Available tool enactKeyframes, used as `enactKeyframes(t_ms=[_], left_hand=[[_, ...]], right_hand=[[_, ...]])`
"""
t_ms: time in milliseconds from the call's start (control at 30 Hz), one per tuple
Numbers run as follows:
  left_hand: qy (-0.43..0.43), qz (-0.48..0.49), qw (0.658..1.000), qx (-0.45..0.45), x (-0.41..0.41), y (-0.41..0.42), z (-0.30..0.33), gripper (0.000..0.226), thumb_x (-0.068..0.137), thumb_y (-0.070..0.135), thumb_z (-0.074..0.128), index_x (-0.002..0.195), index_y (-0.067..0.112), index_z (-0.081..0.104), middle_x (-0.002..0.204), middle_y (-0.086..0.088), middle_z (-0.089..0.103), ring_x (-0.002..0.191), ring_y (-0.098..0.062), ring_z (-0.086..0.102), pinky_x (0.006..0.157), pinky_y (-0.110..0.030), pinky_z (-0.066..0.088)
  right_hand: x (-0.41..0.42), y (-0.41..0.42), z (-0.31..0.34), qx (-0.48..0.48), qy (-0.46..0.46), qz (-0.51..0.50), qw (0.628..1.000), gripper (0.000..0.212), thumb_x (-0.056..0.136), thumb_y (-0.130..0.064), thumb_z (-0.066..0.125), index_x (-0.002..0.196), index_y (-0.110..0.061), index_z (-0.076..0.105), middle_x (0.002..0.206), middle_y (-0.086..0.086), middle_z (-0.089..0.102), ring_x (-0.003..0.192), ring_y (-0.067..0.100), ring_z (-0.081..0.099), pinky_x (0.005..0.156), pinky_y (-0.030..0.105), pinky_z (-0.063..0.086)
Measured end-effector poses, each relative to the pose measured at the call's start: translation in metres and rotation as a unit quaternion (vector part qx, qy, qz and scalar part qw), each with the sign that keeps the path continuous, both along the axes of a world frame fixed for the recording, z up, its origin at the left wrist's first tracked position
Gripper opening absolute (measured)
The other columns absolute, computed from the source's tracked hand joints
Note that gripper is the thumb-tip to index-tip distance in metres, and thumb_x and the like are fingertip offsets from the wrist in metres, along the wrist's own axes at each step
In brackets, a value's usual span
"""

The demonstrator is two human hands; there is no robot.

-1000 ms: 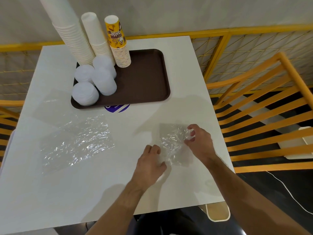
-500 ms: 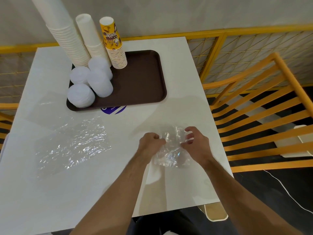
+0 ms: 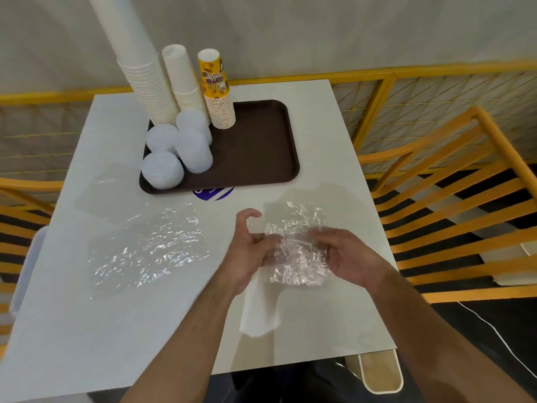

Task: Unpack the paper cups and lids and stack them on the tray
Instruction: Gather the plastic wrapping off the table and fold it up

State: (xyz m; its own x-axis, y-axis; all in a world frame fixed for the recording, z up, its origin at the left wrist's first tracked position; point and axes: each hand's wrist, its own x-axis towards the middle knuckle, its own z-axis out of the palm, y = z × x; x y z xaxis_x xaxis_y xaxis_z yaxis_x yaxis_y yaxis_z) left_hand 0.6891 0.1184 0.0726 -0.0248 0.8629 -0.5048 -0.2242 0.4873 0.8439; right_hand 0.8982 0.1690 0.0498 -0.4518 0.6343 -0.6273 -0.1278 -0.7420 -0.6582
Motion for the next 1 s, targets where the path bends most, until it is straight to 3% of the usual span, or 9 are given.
enactKeyframes(t_ms=[133, 233, 333, 400, 500, 600, 733, 833, 1000], left_hand=[[-0.02, -0.044, 0.998, 0.049, -0.018, -0.017, 0.02, 0.044, 0.092, 0.01, 0.068, 0.123, 0.037, 0.052, 0.115, -0.015, 0.065, 0.09, -0.032, 0.069, 0.079, -0.044, 0.06], [0.044, -0.087, 0.992, 0.077, -0.032, -0.027, 0.028, 0.041, 0.084, 0.007, 0.077, 0.117, 0.031, 0.068, 0.132, -0.006, 0.06, 0.096, -0.034, 0.07, 0.09, -0.051, 0.057], [0.082, -0.089, 0.989, 0.089, -0.046, -0.035, 0.033, 0.055, 0.078, -0.002, 0.079, 0.117, 0.036, 0.069, 0.115, -0.006, 0.068, 0.085, -0.03, 0.066, 0.093, -0.053, 0.055], [0.062, -0.095, 0.989, 0.097, -0.053, -0.04, 0.039, 0.066, 0.077, -0.012, 0.075, 0.125, 0.032, 0.066, 0.102, 0.01, 0.073, 0.089, -0.036, 0.071, 0.094, -0.054, 0.054], [0.019, -0.113, 0.986, 0.117, -0.06, -0.048, 0.05, 0.072, 0.079, -0.019, 0.07, 0.135, 0.025, 0.058, 0.114, 0.025, 0.069, 0.104, -0.045, 0.067, 0.092, -0.048, 0.056], [-0.011, -0.122, 0.984, 0.131, -0.069, -0.053, 0.058, 0.075, 0.081, -0.02, 0.066, 0.14, 0.025, 0.052, 0.127, 0.021, 0.064, 0.107, -0.045, 0.066, 0.087, -0.039, 0.058], [-0.013, -0.13, 0.981, 0.141, -0.077, -0.058, 0.066, 0.078, 0.082, -0.021, 0.064, 0.141, 0.028, 0.051, 0.129, 0.021, 0.063, 0.104, -0.037, 0.07, 0.086, -0.035, 0.058], [-0.032, -0.104, 0.982, 0.157, -0.079, -0.06, 0.07, 0.077, 0.084, -0.015, 0.066, 0.139, 0.037, 0.052, 0.139, 0.013, 0.056, 0.105, -0.032, 0.07, 0.084, -0.04, 0.058], [-0.108, 0.021, 0.989, 0.1, -0.081, -0.06, 0.067, 0.077, 0.089, -0.002, 0.067, 0.144, 0.042, 0.035, 0.108, -0.008, 0.07, 0.089, -0.032, 0.073, 0.069, -0.041, 0.058]], right_hand=[[-0.018, 0.002, 0.022, 0.043, -0.05, -0.013, 0.998, 0.023, 0.095, -0.007, 0.063, 0.114, 0.003, 0.071, 0.114, 0.021, 0.072, 0.093, 0.023, 0.071, 0.09, 0.033, 0.057], [-0.029, -0.001, 0.04, 0.069, -0.076, 0.029, 0.994, 0.026, 0.099, -0.013, 0.06, 0.119, 0.001, 0.069, 0.117, 0.017, 0.072, 0.104, 0.025, 0.07, 0.097, 0.038, 0.054], [-0.039, -0.006, 0.055, 0.086, -0.075, 0.042, 0.993, 0.026, 0.101, -0.015, 0.057, 0.119, -0.002, 0.069, 0.118, 0.014, 0.073, 0.107, 0.025, 0.069, 0.091, 0.034, 0.058], [-0.044, -0.011, 0.061, 0.095, -0.067, 0.038, 0.992, 0.025, 0.1, -0.015, 0.057, 0.116, -0.002, 0.07, 0.115, 0.014, 0.073, 0.105, 0.025, 0.07, 0.091, 0.037, 0.057], [-0.05, -0.018, 0.073, 0.099, -0.047, 0.033, 0.993, 0.019, 0.1, -0.01, 0.055, 0.104, 0.001, 0.07, 0.096, 0.012, 0.077, 0.09, 0.024, 0.076, 0.081, 0.031, 0.062], [-0.053, -0.023, 0.083, 0.113, -0.027, 0.037, 0.993, 0.018, 0.102, -0.007, 0.05, 0.101, 0.002, 0.066, 0.086, 0.009, 0.076, 0.076, 0.019, 0.076, 0.065, 0.023, 0.061], [-0.052, -0.029, 0.09, 0.12, -0.012, 0.056, 0.991, 0.024, 0.101, -0.01, 0.053, 0.118, 0.0, 0.067, 0.112, 0.016, 0.074, 0.099, 0.03, 0.074, 0.075, 0.029, 0.062], [-0.053, -0.032, 0.095, 0.132, -0.02, 0.072, 0.988, 0.019, 0.097, -0.006, 0.058, 0.109, 0.001, 0.07, 0.102, 0.015, 0.075, 0.088, 0.021, 0.076, 0.072, 0.029, 0.062], [-0.064, -0.033, 0.102, 0.157, -0.023, 0.078, 0.984, 0.026, 0.094, -0.007, 0.062, 0.117, 0.005, 0.067, 0.108, 0.02, 0.072, 0.096, 0.023, 0.071, 0.079, 0.03, 0.061]])
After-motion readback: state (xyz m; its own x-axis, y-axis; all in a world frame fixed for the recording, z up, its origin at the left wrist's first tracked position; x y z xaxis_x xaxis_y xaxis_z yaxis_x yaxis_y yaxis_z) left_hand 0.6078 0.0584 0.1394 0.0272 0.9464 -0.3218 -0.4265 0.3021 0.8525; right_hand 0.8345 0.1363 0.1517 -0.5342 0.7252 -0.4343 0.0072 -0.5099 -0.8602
